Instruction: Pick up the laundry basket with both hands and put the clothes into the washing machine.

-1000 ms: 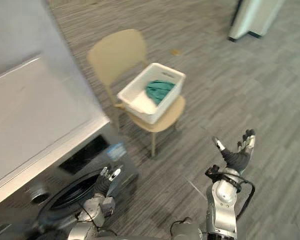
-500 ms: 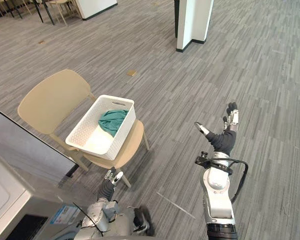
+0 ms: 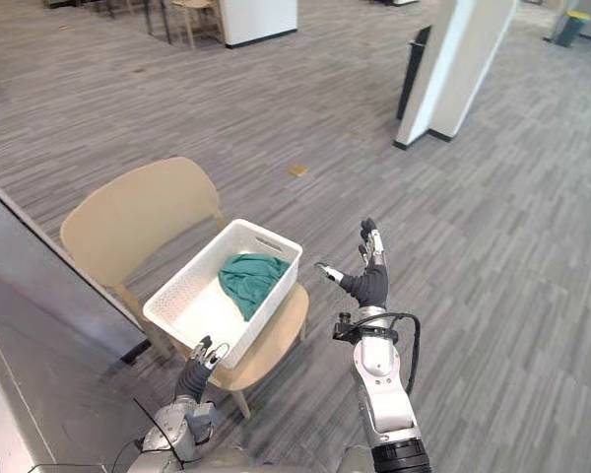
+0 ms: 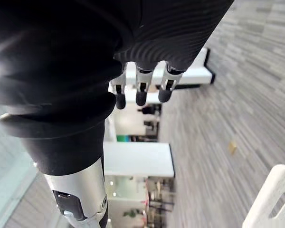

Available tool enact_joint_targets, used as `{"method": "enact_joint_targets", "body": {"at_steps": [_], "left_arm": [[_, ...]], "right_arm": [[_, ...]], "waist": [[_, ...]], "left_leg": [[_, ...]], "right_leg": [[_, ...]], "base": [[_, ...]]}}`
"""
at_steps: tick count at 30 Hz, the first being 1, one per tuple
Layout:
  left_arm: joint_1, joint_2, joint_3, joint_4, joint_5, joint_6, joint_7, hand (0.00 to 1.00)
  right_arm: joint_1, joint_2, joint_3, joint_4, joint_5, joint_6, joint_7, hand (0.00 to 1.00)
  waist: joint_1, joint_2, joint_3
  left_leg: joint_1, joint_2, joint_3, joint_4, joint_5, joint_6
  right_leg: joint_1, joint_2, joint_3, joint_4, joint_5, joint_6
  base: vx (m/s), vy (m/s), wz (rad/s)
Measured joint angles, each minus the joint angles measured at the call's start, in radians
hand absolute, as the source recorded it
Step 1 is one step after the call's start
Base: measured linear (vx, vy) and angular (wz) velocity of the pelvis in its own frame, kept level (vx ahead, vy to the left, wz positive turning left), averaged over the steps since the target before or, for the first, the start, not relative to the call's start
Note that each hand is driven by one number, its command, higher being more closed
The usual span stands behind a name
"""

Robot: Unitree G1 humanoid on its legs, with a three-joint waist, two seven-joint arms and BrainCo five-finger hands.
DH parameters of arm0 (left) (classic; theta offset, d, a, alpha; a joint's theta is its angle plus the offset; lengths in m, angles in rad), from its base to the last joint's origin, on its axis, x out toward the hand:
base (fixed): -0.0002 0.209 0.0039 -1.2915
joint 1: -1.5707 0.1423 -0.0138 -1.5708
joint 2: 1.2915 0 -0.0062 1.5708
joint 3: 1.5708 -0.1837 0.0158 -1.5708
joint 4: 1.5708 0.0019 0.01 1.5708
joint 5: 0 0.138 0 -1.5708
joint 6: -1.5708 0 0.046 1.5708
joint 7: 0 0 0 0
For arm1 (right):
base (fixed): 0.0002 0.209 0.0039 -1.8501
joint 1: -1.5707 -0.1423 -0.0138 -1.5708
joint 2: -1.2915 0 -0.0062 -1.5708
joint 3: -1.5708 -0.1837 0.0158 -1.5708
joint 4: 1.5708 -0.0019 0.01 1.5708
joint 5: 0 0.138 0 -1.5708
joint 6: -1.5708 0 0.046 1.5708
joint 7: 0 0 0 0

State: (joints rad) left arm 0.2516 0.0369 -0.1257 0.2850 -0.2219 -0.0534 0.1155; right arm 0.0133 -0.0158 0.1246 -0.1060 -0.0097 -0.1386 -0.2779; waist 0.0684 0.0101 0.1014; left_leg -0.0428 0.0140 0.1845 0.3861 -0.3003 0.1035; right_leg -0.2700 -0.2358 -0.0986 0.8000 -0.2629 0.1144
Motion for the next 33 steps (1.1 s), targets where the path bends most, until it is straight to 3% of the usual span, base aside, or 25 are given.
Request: {"method": "enact_joint_targets", "body": {"at_steps": [2,3,4,6,7,9,10,11,12,13,14,15,16,18,20,23,30,33], "left_arm": [[-0.008,-0.003,0.0,0.005,0.001,-0.001,-0.001,0.0],[-0.017,-0.004,0.001,0.028,0.001,-0.002,0.0,0.0],[-0.026,-0.004,0.001,0.045,0.004,-0.001,0.0,0.0],[-0.025,-0.004,0.006,0.047,0.02,-0.001,0.002,0.0],[-0.014,-0.024,0.024,0.049,0.02,0.0,0.009,0.0],[0.013,-0.069,0.051,0.042,0.019,0.0,0.024,0.0],[0.021,-0.094,0.05,0.042,0.015,0.0,0.029,0.0],[0.021,-0.092,0.041,0.044,0.005,0.001,0.031,0.0],[0.014,-0.093,0.043,0.045,-0.004,0.0,0.033,0.0],[-0.006,-0.095,0.053,0.058,-0.004,-0.002,0.038,0.0],[-0.021,-0.095,0.055,0.082,-0.003,-0.001,0.037,0.0],[-0.019,-0.094,0.054,0.086,-0.002,-0.001,0.036,0.0],[-0.007,-0.093,0.049,0.089,-0.002,-0.001,0.031,0.0],[0.027,-0.075,0.04,0.091,0.0,-0.001,-0.005,0.0],[0.037,-0.064,0.038,0.096,0.0,-0.001,-0.02,0.0],[0.032,-0.008,-0.002,0.115,0.02,-0.001,-0.062,0.0],[0.002,0.02,-0.022,0.104,0.018,-0.002,-0.096,0.0],[0.001,0.021,-0.022,0.103,-0.003,-0.002,-0.094,0.0]], "right_arm": [[0.001,-0.014,-0.014,-0.002,-0.001,0.0,0.007,0.0],[0.007,-0.021,-0.022,-0.009,-0.001,0.0,0.017,0.0],[0.019,-0.024,-0.028,-0.025,-0.001,0.001,0.021,0.0],[0.066,-0.023,-0.028,-0.091,-0.001,0.001,0.026,0.0],[0.091,-0.035,-0.027,-0.134,-0.001,0.001,0.033,0.0],[0.118,-0.069,-0.029,-0.199,-0.002,0.0,0.041,0.0],[0.123,-0.091,-0.048,-0.223,-0.01,-0.005,0.042,0.0],[0.123,-0.106,-0.078,-0.225,-0.025,-0.008,0.043,0.0],[0.131,-0.12,-0.112,-0.223,-0.044,-0.008,0.041,0.0],[0.143,-0.122,-0.164,-0.211,-0.083,-0.006,0.04,0.0],[0.145,-0.136,-0.206,-0.18,-0.133,0.01,0.041,0.0],[0.145,-0.151,-0.23,-0.154,-0.155,0.019,0.042,0.0],[0.143,-0.168,-0.262,-0.103,-0.183,0.042,0.047,0.0],[0.142,-0.196,-0.292,-0.054,-0.229,0.076,0.091,0.0],[0.136,-0.207,-0.314,-0.037,-0.237,0.075,0.108,0.0],[0.062,-0.298,-0.335,0.126,-0.238,0.086,0.135,0.0],[-0.32,-0.531,-0.26,0.56,-0.318,0.133,0.153,0.0],[-0.475,-0.596,-0.23,0.708,-0.384,0.155,0.15,0.0]], "waist": [[0.0,0.008,0.002],[0.001,0.007,0.002],[0.001,0.005,0.002],[0.001,-0.019,0.001],[0.004,-0.021,-0.002],[0.002,0.003,-0.017],[0.003,0.01,-0.022],[-0.002,0.01,-0.022],[-0.005,0.007,-0.027],[-0.005,-0.002,-0.024],[-0.006,-0.001,-0.024],[-0.007,0.001,-0.026],[-0.014,0.004,-0.024],[-0.014,-0.007,-0.022],[-0.025,-0.011,-0.024],[-0.028,-0.028,-0.014],[-0.026,0.005,0.097],[-0.011,0.01,0.14]], "left_leg": [[-0.003,-0.001,-0.081,0.004,0.008,-0.016],[-0.009,-0.001,-0.143,0.013,0.009,-0.041],[-0.011,-0.001,-0.194,0.022,0.002,-0.06],[-0.019,-0.004,-0.292,0.063,-0.03,-0.118],[-0.04,0.013,-0.355,0.089,-0.053,-0.156],[-0.079,0.069,-0.439,0.068,-0.043,-0.201],[-0.096,0.093,-0.453,0.034,0.0,-0.232],[-0.132,0.109,-0.435,0.003,0.045,-0.238],[-0.163,0.129,-0.371,-0.029,0.093,-0.232],[-0.179,0.182,-0.19,-0.052,0.124,-0.166],[-0.187,0.243,-0.002,-0.035,0.131,-0.158],[-0.178,0.262,0.052,-0.033,0.153,-0.137],[-0.174,0.262,0.079,-0.05,0.188,-0.169],[-0.156,0.226,0.056,-0.082,0.199,-0.186],[-0.16,0.208,0.039,-0.107,0.208,-0.195],[-0.193,0.156,0.02,-0.165,0.252,-0.175],[-0.323,0.126,0.016,-0.147,0.289,-0.136],[-0.358,0.106,0.024,-0.217,0.351,-0.121]], "right_leg": [[0.006,0.063,0.186,-0.202,-0.001,-0.006],[0.013,0.102,0.324,-0.301,0.005,0.003],[0.03,0.114,0.379,-0.352,0.018,0.02],[0.074,0.098,0.357,-0.447,0.149,0.0],[0.106,0.096,0.287,-0.442,0.092,0.063],[0.131,0.125,0.156,-0.468,0.073,0.029],[0.134,0.129,0.087,-0.475,0.072,0.011],[0.143,0.126,0.025,-0.487,0.078,-0.004],[0.151,0.121,-0.037,-0.514,0.089,-0.021],[0.165,0.111,-0.113,-0.55,0.101,-0.036],[0.173,0.106,-0.172,-0.556,0.11,-0.049],[0.178,0.103,-0.199,-0.553,0.11,-0.049],[0.195,0.091,-0.243,-0.547,0.11,-0.049],[0.243,0.074,-0.281,-0.58,0.117,-0.036],[0.259,0.065,-0.296,-0.615,0.126,-0.023],[0.236,0.041,-0.312,-0.662,0.165,-0.001],[0.117,0.02,-0.31,-0.667,0.231,0.009],[0.066,0.013,-0.315,-0.7,0.269,0.011]], "base": [[0.27,-0.288,1.3],[0.21,-0.303,1.38],[0.2,-0.382,1.86],[0.16,-0.424,1.73],[0.11,-0.5,1.75],[0.09,-0.49,1.7],[0.05,-0.387,1.52],[0.02,-0.419,1.75],[-0.03,-0.219,1.85],[-0.04,-0.229,1.95],[-0.03,-0.12,1.65],[-0.03,-0.076,1.44],[-0.01,0.015,1.03],[-0.02,0.08,0.74],[-0.03,0.093,0.39],[-0.08,0.116,0.27],[-0.12,0.106,0.06],[-0.06,0.061,0.07]]}}
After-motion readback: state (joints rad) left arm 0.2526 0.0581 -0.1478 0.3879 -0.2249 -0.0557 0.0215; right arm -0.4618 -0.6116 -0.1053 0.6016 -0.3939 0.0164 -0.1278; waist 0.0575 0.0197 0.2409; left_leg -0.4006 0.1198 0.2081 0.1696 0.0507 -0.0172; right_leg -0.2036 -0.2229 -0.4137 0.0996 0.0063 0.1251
